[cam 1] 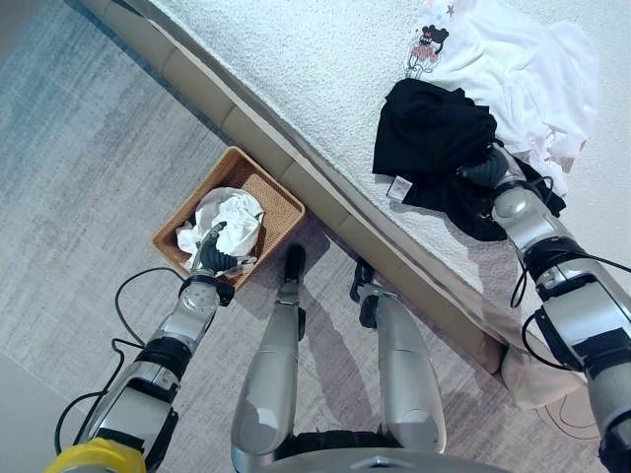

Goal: Pick up clothes into the bucket

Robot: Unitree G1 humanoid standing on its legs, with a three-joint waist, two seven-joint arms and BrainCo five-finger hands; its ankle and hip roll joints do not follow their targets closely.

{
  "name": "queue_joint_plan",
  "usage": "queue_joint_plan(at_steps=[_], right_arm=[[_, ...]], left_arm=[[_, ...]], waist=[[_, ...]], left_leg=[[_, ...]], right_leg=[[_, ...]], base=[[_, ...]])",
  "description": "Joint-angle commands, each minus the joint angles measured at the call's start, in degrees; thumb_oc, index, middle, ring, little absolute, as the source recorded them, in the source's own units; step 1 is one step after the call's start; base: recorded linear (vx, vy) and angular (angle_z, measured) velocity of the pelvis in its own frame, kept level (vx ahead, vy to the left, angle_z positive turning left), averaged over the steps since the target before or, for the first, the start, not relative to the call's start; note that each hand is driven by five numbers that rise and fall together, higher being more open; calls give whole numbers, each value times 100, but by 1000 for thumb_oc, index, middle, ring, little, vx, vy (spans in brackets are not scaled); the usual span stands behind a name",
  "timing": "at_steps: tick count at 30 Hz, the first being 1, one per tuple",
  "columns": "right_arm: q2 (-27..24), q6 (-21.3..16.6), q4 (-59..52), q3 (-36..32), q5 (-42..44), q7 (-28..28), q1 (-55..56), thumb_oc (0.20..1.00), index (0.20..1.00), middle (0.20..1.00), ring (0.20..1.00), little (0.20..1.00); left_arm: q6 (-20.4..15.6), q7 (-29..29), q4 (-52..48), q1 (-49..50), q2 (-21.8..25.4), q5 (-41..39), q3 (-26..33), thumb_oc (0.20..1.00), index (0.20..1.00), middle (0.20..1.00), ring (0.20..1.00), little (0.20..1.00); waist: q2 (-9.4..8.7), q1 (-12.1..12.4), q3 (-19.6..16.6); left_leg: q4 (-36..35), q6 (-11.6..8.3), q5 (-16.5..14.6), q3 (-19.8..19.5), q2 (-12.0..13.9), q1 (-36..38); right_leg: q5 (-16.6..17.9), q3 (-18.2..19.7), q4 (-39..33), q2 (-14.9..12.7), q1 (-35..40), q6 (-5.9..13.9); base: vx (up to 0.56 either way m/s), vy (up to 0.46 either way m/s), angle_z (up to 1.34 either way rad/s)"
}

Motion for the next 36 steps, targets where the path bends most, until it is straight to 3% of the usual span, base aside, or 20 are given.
queue_joint_plan(at_steps=[1,7,12,18,23,36], right_arm=[[-787,-264,-573,-330,141,-560,-78,200,200,200,200,200],[-1266,-474,-1818,-867,276,-764,349,200,200,200,200,200],[-1479,-673,-2931,-1100,335,-501,840,200,200,200,200,200],[-1638,-765,-3846,-1171,359,-129,1167,200,200,200,200,200],[-1623,-853,-4443,-1221,387,62,1293,200,200,200,200,200],[-1307,-978,-5794,-592,2152,1177,1008,200,200,200,200,200]], left_arm=[[-297,127,-502,292,15,-26,190,1000,1000,1000,1000,1000],[-429,11,-1305,308,268,66,242,1000,1000,1000,1000,1000],[-581,-249,-2162,178,653,23,232,1000,1000,1000,1000,1000],[-687,-467,-2785,-131,754,-173,165,1000,1000,1000,1000,1000],[-720,-611,-3094,-469,736,-251,-10,1000,1000,1000,1000,1000],[-543,-1181,-2758,-1585,210,-516,-1117,1000,1000,1000,1000,1000]], waist=[[103,-9,-105],[30,-107,-115],[-110,-238,-478],[-195,-353,-872],[-169,-453,-1165],[-205,-655,-1887]], left_leg=[[319,-72,-373,-61,124,249],[-53,-114,-295,-7,252,874],[-250,-143,-340,145,392,1356],[-388,-155,-374,262,456,1784],[-436,-160,-435,336,467,2056],[-759,-177,-527,612,525,2773]], right_leg=[[30,450,-538,-123,774,512],[41,408,-750,-38,1294,542],[147,460,-1084,98,1745,589],[181,535,-1269,195,2150,601],[161,560,-1340,205,2385,606],[232,588,-1787,258,3116,673]], base=[[0,0,0],[14,-8,-2],[50,3,-10],[61,-13,-18],[56,12,-9],[51,13,-7]])
